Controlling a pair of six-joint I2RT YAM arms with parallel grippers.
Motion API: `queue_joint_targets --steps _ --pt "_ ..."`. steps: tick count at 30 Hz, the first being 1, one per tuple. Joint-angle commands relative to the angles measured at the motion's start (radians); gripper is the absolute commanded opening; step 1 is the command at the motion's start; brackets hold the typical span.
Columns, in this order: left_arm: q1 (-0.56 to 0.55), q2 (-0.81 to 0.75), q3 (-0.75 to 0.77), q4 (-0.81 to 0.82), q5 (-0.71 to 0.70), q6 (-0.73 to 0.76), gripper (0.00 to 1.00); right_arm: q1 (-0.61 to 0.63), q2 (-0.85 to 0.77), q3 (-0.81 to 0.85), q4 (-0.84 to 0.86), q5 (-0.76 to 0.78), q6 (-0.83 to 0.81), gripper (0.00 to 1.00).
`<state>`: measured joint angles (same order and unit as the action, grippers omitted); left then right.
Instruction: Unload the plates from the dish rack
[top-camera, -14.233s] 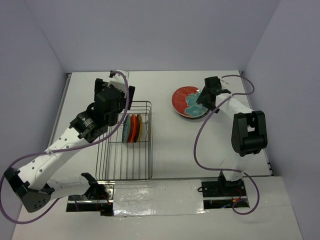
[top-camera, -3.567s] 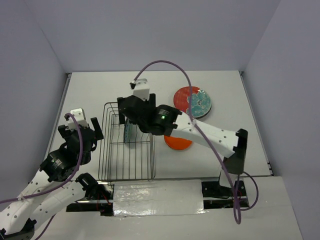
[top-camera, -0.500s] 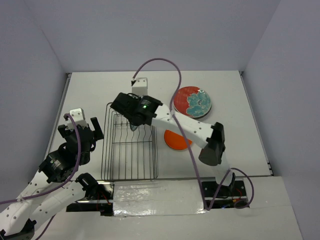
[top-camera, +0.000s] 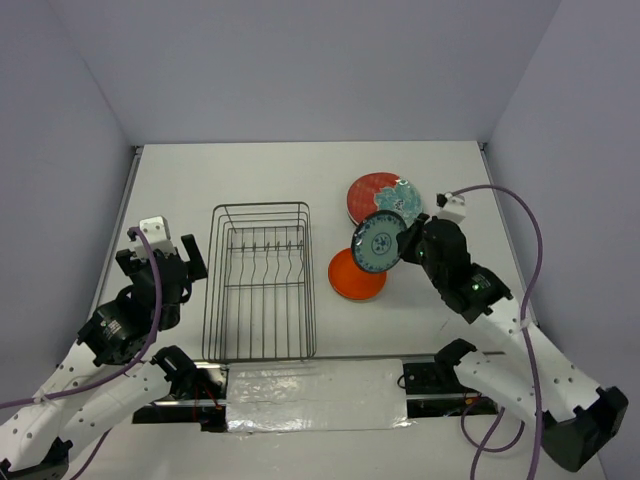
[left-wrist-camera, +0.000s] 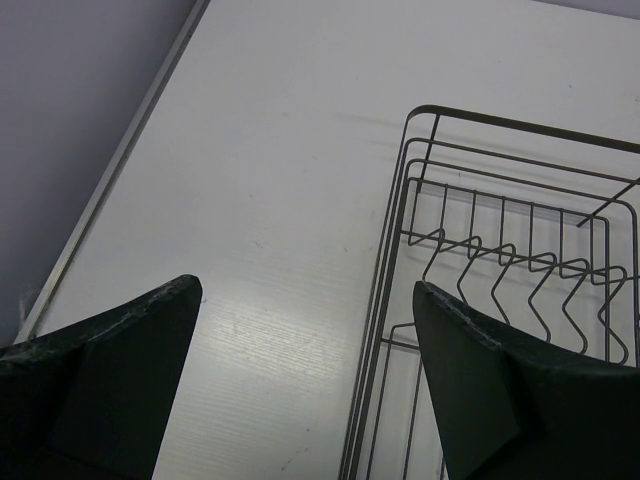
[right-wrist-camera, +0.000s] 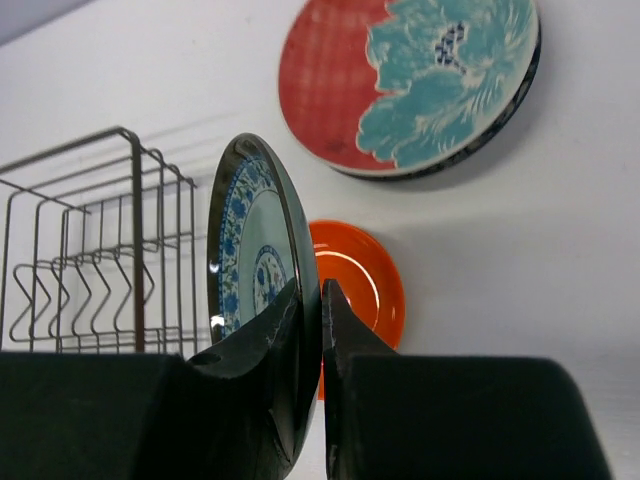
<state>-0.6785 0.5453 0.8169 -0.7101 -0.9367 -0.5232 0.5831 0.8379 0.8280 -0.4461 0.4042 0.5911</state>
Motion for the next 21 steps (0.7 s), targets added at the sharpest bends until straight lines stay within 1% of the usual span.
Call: queue_joint_targets --steps 1,2,5,7,11,17,18,19,20,21 --pt "-0.006 -0.011 -0.004 0.037 -0.002 0.018 0.99 -0.109 -0.052 -0.12 0.288 -0.3 -0.063 0.0" --pt "-0.006 -0.01 -0.004 0.044 0.002 0.026 1.0 -0.156 -0.042 -0.133 0.29 -0.324 -0.062 0.0" --pt "-0.006 -0.002 -0.001 0.037 0.01 0.023 1.0 -0.228 0.024 -0.188 0.332 -0.444 -0.05 0.01" --pt "-0.007 0.001 0.001 0.031 0.007 0.019 1.0 -0.241 0.073 -0.237 0.395 -0.496 -0.033 0.03" --pt "-0.007 -0.01 -0.005 0.043 0.012 0.031 0.99 -0.255 0.128 -0.3 0.495 -0.533 -0.007 0.08" --pt "-0.007 -0.004 -0.004 0.044 0.021 0.034 1.0 -0.264 0.217 -0.326 0.547 -0.556 -0.005 0.13" --pt "-0.007 -0.002 -0.004 0.046 0.021 0.035 1.0 -0.264 0.224 -0.329 0.552 -0.558 -0.007 0.18" --pt "-0.007 -0.007 -0.005 0.049 0.022 0.035 0.99 -0.266 0.233 -0.329 0.543 -0.555 -0.008 0.24" --pt "-0.007 -0.007 -0.005 0.049 0.024 0.037 1.0 -0.266 0.237 -0.329 0.538 -0.544 -0.011 0.48" --pt "-0.007 -0.008 -0.007 0.052 0.026 0.038 1.0 -0.266 0.236 -0.331 0.529 -0.542 -0.017 0.62"
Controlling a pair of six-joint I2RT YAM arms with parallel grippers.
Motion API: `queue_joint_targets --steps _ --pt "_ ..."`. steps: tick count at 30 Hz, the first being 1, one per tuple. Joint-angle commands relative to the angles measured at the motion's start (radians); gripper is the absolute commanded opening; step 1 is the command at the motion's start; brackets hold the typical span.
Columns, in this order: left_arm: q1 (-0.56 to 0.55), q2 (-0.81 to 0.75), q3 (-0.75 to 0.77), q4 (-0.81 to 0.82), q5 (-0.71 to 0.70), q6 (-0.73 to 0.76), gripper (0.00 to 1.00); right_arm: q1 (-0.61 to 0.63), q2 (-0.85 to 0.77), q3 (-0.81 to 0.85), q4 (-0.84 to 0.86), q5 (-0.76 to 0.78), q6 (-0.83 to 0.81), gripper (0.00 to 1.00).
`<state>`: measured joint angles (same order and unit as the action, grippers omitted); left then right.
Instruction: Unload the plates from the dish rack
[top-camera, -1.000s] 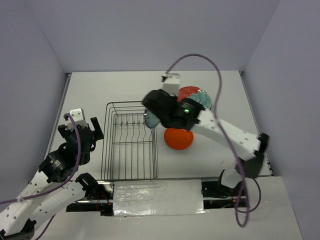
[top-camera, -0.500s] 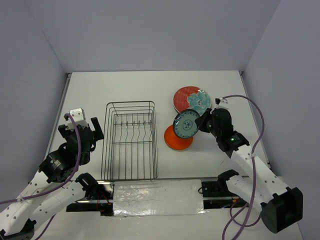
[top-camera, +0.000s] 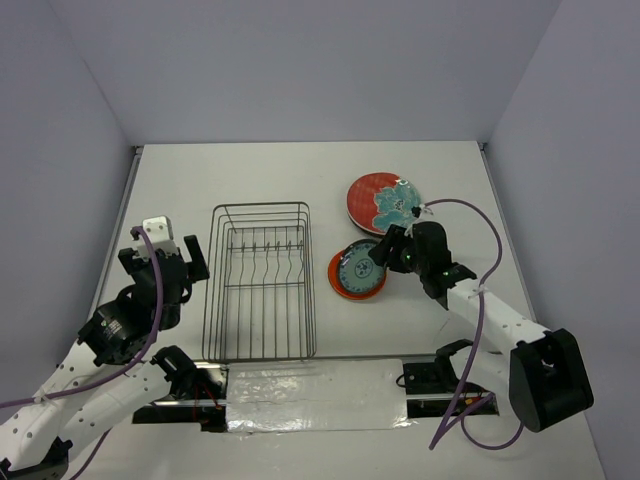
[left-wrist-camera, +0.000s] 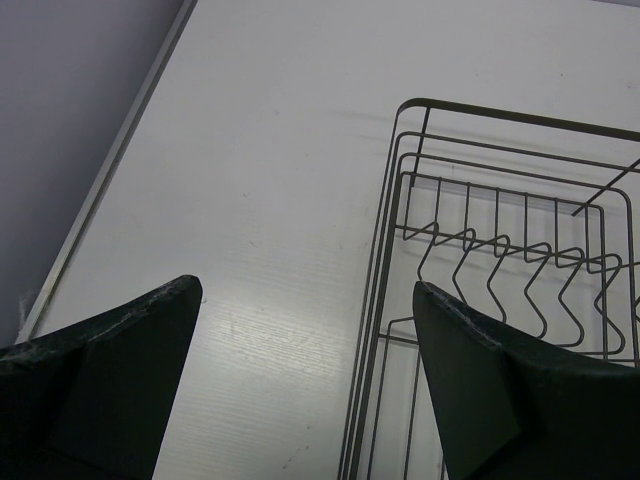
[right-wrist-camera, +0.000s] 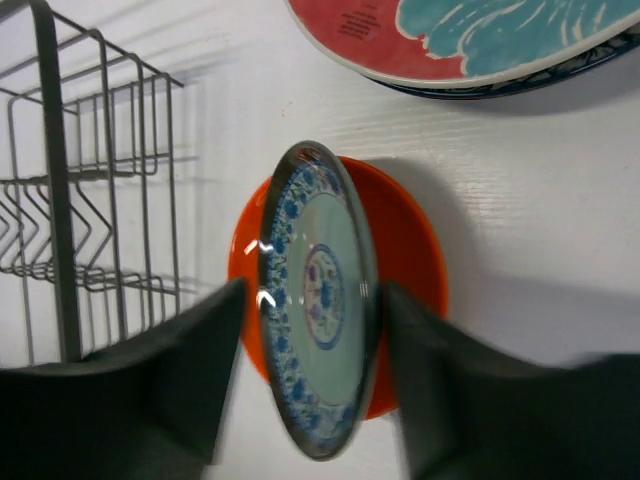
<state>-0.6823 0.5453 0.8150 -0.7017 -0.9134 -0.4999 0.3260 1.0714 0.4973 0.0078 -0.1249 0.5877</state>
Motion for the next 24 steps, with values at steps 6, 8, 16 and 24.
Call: queue_joint_targets --steps 6,8,16,24 --pt "-0.005 -0.005 -0.004 0.044 0.008 0.017 0.99 -0.005 0.004 0.018 -0.043 0.045 -0.052 0.97" --pt "-0.005 -0.002 -0.002 0.041 0.008 0.017 1.0 0.008 0.01 0.036 -0.112 0.112 -0.06 0.98" --pt "-0.005 0.001 -0.002 0.039 0.004 0.014 1.0 0.071 0.006 0.087 -0.341 0.298 -0.062 1.0" --pt "0.016 0.042 0.03 -0.041 -0.061 -0.101 1.0 0.088 -0.349 0.213 -0.588 0.45 -0.149 1.0"
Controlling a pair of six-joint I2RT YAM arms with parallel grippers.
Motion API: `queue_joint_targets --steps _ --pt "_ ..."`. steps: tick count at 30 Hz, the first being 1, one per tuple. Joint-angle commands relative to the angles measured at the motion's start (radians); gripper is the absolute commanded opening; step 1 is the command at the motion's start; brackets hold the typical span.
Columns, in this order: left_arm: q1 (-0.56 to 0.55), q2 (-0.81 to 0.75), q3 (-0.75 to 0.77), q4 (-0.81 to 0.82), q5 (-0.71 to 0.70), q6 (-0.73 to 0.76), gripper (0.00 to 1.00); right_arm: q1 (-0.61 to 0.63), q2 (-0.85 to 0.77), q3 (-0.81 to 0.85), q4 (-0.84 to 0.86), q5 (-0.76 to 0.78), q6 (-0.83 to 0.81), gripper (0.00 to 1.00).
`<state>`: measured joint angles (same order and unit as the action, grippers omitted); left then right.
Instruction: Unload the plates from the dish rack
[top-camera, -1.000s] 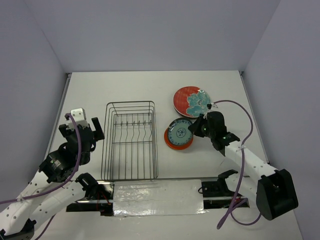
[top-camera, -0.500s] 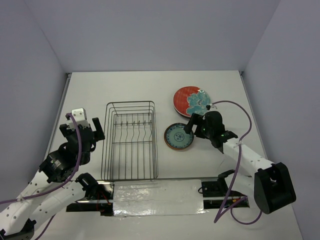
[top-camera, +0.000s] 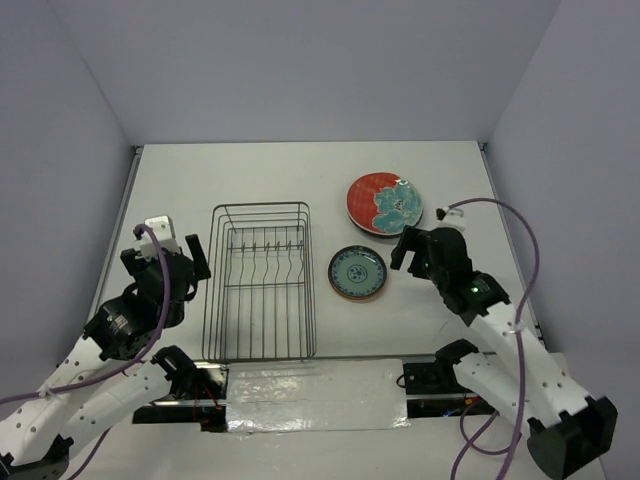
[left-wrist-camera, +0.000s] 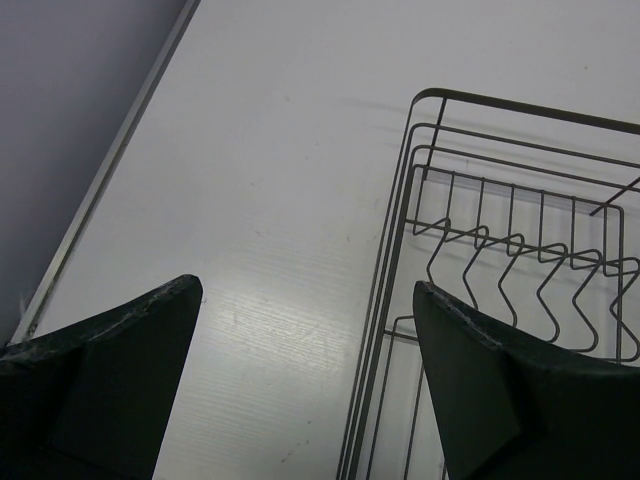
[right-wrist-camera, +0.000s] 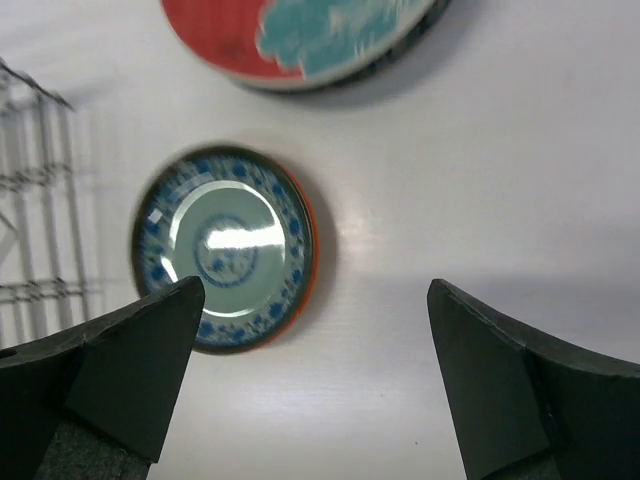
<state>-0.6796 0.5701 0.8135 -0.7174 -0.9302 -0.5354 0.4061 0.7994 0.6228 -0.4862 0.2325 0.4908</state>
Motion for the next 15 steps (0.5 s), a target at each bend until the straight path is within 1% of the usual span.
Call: queue_joint_targets --steps 1,3,5,6,7,9,11,13,15 --pt "0.026 0.017 0.035 -0.027 -0.042 -0.077 1.0 0.008 -0.116 0.145 -0.164 0.132 -0.04 1.0" --pt "0.075 0.005 0.032 -0.008 -0.003 -0.077 1.0 0.01 -0.149 0.214 -0.219 0.159 -0.053 1.0" --pt "0.115 -0.031 0.023 0.041 0.042 -0.048 0.99 0.01 -0.177 0.326 -0.305 0.178 -0.098 1.0" --pt "0.124 -0.045 0.013 0.055 0.075 -0.028 0.99 0.008 -0.178 0.407 -0.34 0.188 -0.128 1.0" --pt "0.129 -0.059 0.012 0.062 0.082 -0.02 1.0 0.011 -0.178 0.445 -0.415 0.198 -0.138 1.0" --pt "0.132 -0.091 0.013 0.056 0.067 -0.008 1.0 0.01 -0.18 0.541 -0.491 0.261 -0.147 1.0" --pt "0.13 -0.122 0.015 0.042 0.036 0.002 1.0 0.01 -0.201 0.581 -0.564 0.324 -0.15 1.0" --pt "0.13 -0.159 0.016 0.032 -0.002 -0.003 0.99 0.01 -0.252 0.598 -0.577 0.347 -0.181 1.0" --pt "0.13 -0.188 0.013 0.038 -0.015 0.006 1.0 0.008 -0.316 0.588 -0.565 0.331 -0.227 1.0"
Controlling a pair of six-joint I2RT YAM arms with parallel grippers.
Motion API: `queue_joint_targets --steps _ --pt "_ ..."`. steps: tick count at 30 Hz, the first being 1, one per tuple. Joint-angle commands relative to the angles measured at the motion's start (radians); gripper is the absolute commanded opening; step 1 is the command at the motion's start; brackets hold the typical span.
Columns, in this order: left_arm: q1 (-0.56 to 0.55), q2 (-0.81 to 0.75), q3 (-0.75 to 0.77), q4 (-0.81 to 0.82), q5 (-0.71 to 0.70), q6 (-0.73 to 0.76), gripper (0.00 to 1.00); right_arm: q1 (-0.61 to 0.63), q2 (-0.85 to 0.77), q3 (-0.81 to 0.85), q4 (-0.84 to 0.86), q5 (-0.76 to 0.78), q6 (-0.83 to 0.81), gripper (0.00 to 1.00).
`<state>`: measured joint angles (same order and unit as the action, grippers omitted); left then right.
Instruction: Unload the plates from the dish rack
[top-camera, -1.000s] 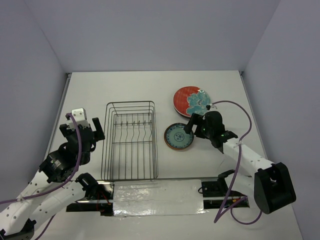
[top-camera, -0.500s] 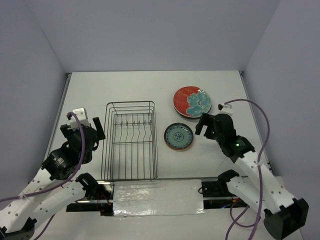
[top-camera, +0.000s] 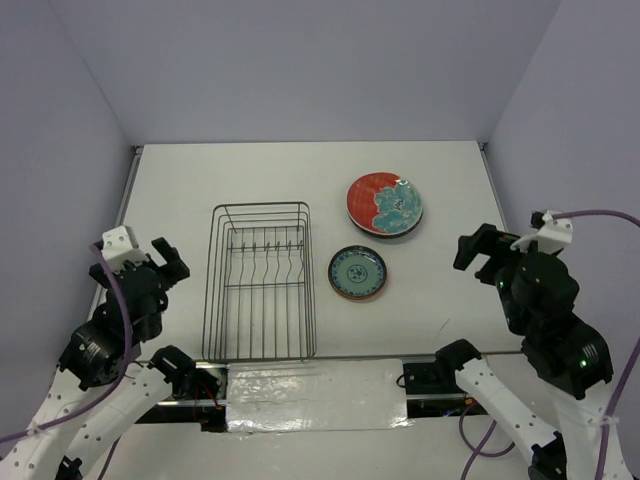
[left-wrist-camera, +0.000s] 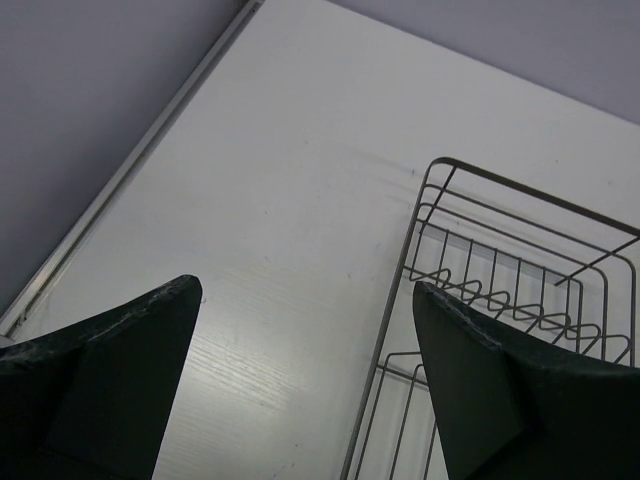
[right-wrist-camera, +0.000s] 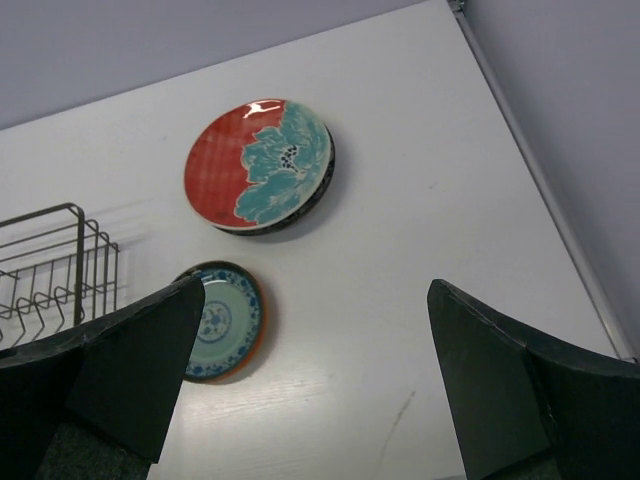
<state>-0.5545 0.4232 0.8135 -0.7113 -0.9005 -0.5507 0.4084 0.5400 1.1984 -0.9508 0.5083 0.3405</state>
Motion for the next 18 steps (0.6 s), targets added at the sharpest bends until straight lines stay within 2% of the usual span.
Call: queue_joint_targets --steps 1,6,18 --pt "0.005 -0.067 0.012 0.039 -0.046 0.026 0.99 0.007 -0.078 0.006 -0.082 0.043 -0.09 1.0" --pt "0.005 -0.113 0.006 0.053 -0.038 0.038 1.0 0.007 -0.153 -0.042 -0.071 0.002 -0.11 1.0" --pt "0.005 -0.123 -0.004 0.065 -0.031 0.044 0.99 0.007 -0.152 -0.095 -0.052 -0.017 -0.086 1.0"
